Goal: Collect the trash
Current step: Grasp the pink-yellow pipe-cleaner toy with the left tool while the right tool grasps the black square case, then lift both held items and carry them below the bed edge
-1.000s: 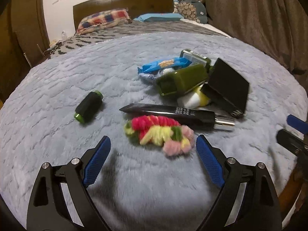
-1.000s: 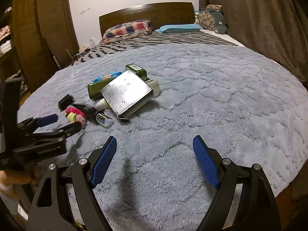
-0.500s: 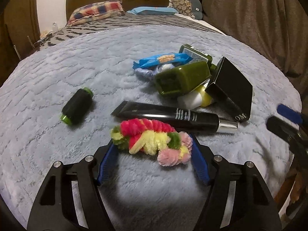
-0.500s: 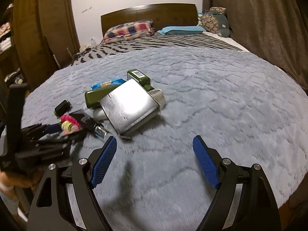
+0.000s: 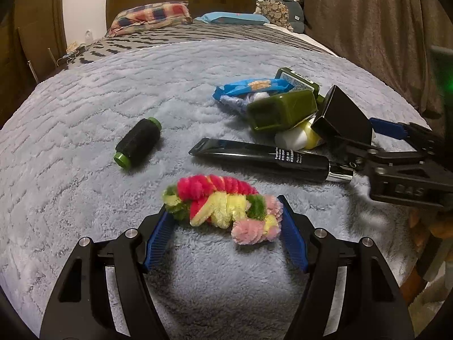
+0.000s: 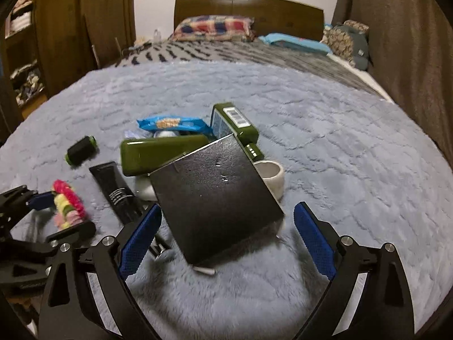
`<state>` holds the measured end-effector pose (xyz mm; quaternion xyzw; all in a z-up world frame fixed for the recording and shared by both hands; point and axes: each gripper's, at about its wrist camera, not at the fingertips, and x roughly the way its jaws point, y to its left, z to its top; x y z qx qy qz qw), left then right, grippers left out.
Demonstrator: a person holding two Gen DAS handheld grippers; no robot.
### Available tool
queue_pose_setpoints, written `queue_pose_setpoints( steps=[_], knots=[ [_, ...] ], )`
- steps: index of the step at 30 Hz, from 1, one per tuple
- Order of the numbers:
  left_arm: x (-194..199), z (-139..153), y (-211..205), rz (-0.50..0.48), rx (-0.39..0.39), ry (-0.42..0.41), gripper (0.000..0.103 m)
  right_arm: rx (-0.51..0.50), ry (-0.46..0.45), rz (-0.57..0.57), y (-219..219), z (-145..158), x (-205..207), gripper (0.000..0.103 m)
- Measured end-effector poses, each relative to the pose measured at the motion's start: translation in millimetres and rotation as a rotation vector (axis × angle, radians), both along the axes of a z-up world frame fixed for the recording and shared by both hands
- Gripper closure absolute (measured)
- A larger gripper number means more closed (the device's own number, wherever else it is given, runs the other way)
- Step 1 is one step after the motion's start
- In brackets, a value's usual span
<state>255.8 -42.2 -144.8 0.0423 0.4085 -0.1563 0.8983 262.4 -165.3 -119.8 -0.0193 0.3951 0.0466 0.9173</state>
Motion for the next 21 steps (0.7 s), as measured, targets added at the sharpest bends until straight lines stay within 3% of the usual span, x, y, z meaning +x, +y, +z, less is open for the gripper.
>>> queue_pose_setpoints(
  steps=[4, 6, 9, 21],
  knots=[
    [1, 1, -1, 0.002, 0.003, 0.0, 0.036, 0.009, 0.032, 0.009, 2, -9, 10, 0.009],
    [2, 1, -1, 0.004, 0.005, -0.001, 0.036, 0.026, 0.032, 0.011, 0, -8, 10, 0.016],
    [0, 4, -2, 0.005, 0.008, -0.004, 0.036, 0.046, 0.016, 0.003, -3, -6, 5, 0.017],
    [-49, 46, -2, 0.004, -0.001, -0.095, 0.036, 0.085, -0.092, -0.034, -22, 39, -67, 0.019]
  ],
)
